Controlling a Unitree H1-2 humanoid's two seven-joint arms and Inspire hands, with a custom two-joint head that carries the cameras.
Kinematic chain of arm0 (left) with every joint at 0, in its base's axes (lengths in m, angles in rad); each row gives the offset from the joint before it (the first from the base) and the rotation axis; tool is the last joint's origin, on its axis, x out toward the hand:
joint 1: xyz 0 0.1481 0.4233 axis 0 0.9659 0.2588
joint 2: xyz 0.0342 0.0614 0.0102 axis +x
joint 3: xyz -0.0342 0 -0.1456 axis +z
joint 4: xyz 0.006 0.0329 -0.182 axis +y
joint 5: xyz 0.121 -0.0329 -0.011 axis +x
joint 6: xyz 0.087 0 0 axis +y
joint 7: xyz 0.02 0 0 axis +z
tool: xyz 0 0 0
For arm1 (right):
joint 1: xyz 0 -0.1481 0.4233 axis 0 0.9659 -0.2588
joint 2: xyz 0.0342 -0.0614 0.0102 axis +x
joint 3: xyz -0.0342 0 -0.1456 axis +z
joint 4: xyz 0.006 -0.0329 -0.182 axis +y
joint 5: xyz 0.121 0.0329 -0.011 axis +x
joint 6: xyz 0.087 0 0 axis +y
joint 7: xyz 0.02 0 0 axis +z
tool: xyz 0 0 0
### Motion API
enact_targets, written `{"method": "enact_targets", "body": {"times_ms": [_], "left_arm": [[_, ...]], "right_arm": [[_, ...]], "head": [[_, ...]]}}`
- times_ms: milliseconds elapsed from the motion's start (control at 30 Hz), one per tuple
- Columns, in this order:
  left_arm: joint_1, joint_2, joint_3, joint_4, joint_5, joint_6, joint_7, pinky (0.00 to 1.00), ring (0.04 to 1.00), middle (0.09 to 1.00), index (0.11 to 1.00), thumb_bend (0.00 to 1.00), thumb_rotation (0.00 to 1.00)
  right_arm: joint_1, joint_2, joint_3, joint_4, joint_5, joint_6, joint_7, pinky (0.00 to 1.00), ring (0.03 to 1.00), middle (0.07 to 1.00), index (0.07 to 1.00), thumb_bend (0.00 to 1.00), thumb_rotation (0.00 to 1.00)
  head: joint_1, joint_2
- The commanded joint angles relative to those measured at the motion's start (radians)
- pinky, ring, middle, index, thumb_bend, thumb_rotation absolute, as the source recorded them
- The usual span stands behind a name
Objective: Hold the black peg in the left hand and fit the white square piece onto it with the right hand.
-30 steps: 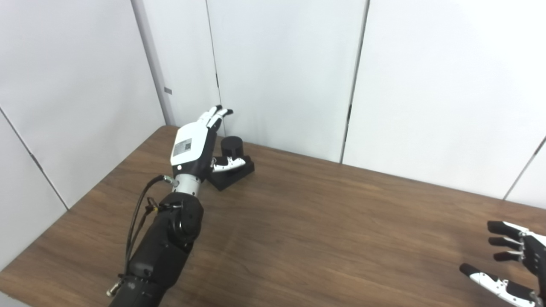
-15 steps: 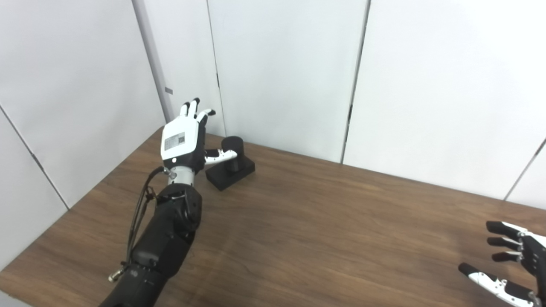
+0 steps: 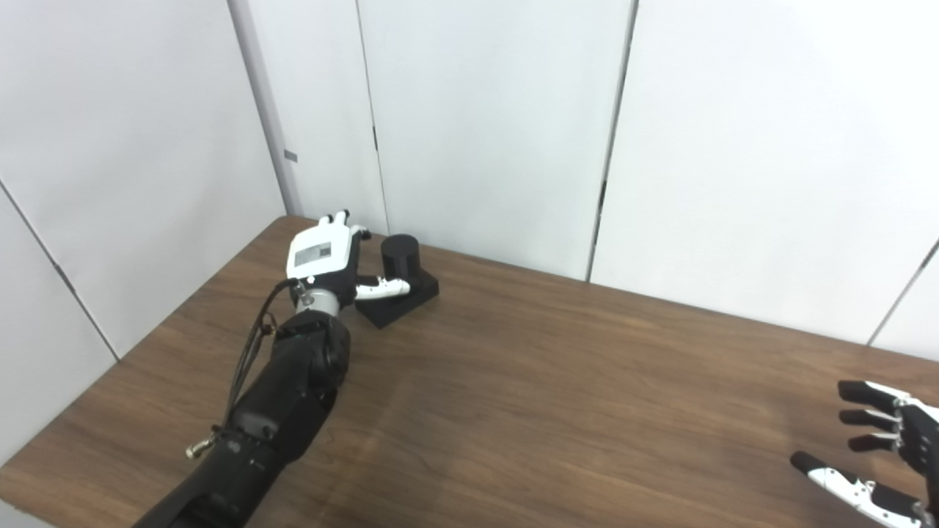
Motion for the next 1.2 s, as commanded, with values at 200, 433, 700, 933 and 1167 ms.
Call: {"method": "enact_targets", "body": {"times_ms": [200,433,700,933,1167], "left_arm": [[-0.073,0.052,-0.031,0.056,-0.012,-0.004,-0.016,0.93,1.000,1.000,0.830,1.00,0.68],[-0.083,0.059,-0.060,0.099,-0.013,-0.005,-0.009,0.93,1.000,1.000,0.817,1.00,0.63],[-0.092,0.063,-0.083,0.128,-0.006,0.007,-0.023,0.96,1.000,1.000,0.808,1.00,0.60],[-0.083,0.075,-0.101,0.128,-0.016,0.000,-0.045,0.92,1.000,1.000,0.767,1.00,0.58],[-0.069,0.086,-0.113,0.120,-0.054,-0.036,-0.082,0.81,0.917,0.887,0.606,0.82,0.37]], "right_arm": [[-0.017,-0.003,-0.006,-0.048,0.008,-0.007,0.007,0.52,0.648,0.716,0.674,0.58,0.00],[-0.017,-0.005,-0.010,-0.055,0.013,0.004,0.015,0.51,0.646,0.718,0.670,0.59,0.00],[-0.016,-0.011,-0.011,-0.061,0.014,-0.003,0.019,0.51,0.635,0.709,0.665,0.58,0.00],[-0.015,-0.009,-0.016,-0.063,0.012,-0.002,0.017,0.52,0.641,0.715,0.665,0.58,0.00],[-0.014,-0.011,-0.019,-0.061,0.017,-0.007,0.018,0.51,0.632,0.712,0.665,0.58,0.00]], "head": [[-0.004,0.010],[-0.008,0.016],[-0.007,0.022],[-0.009,0.031],[-0.011,0.037]]}}
